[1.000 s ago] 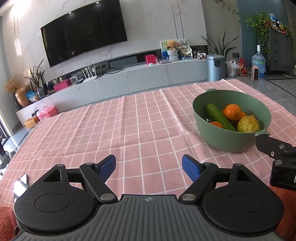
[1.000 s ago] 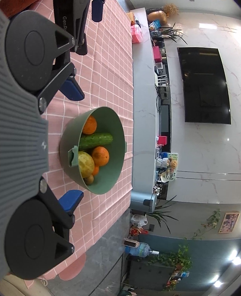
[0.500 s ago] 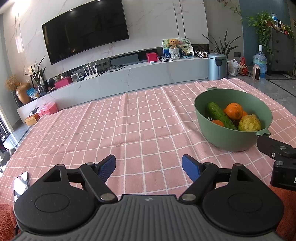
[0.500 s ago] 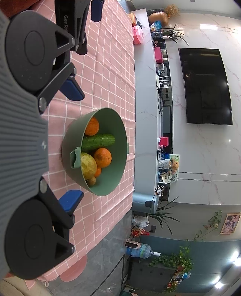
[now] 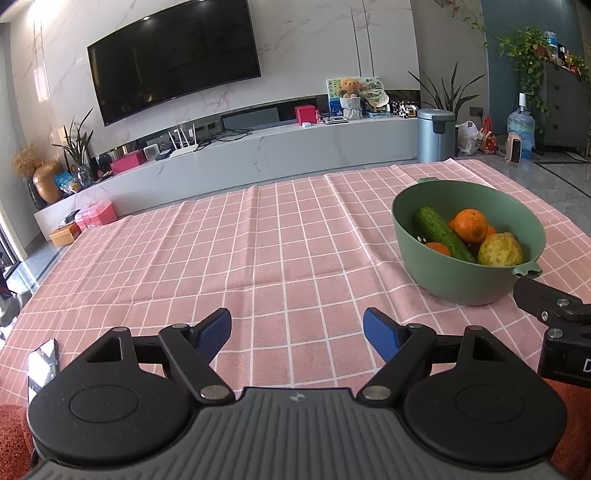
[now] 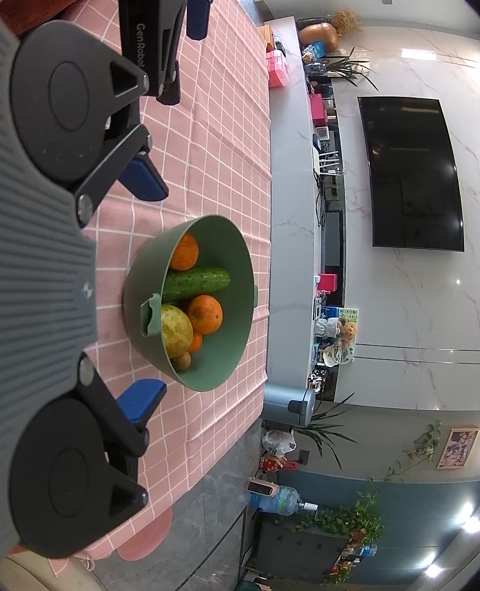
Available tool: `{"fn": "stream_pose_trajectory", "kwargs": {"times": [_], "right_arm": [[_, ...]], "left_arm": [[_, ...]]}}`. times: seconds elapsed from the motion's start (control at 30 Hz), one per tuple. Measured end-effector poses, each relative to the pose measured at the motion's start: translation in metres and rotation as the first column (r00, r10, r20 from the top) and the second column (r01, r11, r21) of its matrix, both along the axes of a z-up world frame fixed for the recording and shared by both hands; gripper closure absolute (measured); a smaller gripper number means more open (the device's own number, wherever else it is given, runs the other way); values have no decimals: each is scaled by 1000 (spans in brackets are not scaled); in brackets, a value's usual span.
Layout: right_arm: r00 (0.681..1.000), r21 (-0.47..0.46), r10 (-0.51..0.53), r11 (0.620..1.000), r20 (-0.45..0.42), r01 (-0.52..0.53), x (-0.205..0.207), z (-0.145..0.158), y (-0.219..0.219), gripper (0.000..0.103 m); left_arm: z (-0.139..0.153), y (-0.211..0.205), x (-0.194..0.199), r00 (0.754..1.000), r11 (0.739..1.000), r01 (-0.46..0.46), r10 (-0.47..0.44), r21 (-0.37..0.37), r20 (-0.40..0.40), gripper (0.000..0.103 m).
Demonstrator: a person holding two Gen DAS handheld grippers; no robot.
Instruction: Organize fruits
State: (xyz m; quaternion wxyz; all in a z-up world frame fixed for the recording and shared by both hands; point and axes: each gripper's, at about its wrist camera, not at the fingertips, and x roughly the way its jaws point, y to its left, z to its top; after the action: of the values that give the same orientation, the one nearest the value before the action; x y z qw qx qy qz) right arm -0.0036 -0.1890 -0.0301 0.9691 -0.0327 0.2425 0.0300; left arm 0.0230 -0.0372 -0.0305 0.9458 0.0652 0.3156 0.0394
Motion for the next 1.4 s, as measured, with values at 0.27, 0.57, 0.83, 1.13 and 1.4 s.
{"fn": "stream_pose_trajectory", "kwargs": {"times": [0.27,0.57,0.83,1.13,1.4], "right_arm": [[1000,2,-1,1000,-1,1,0,0,0,5],[1000,5,-2,1000,-2,2,1,0,-1,5],[1000,6,-3,1000,-2,3,1,0,-1,5],[1000,9,-4,1000,-4,4,1,-1,-1,5],[1000,10,-5,1000,-6,5,2,-2,0,5]], "left_arm": [[2,2,-1,1000,1000,-6,6,-8,3,8],[2,2,-1,1000,1000,-7,7,-8,3,8],[2,2,-1,1000,1000,-9,9,-9,4,8],[3,5,-2,1000,1000,-19,19,-23,-6,8],[3,5,-3,1000,1000,-21,21,-17,-2,8]]}}
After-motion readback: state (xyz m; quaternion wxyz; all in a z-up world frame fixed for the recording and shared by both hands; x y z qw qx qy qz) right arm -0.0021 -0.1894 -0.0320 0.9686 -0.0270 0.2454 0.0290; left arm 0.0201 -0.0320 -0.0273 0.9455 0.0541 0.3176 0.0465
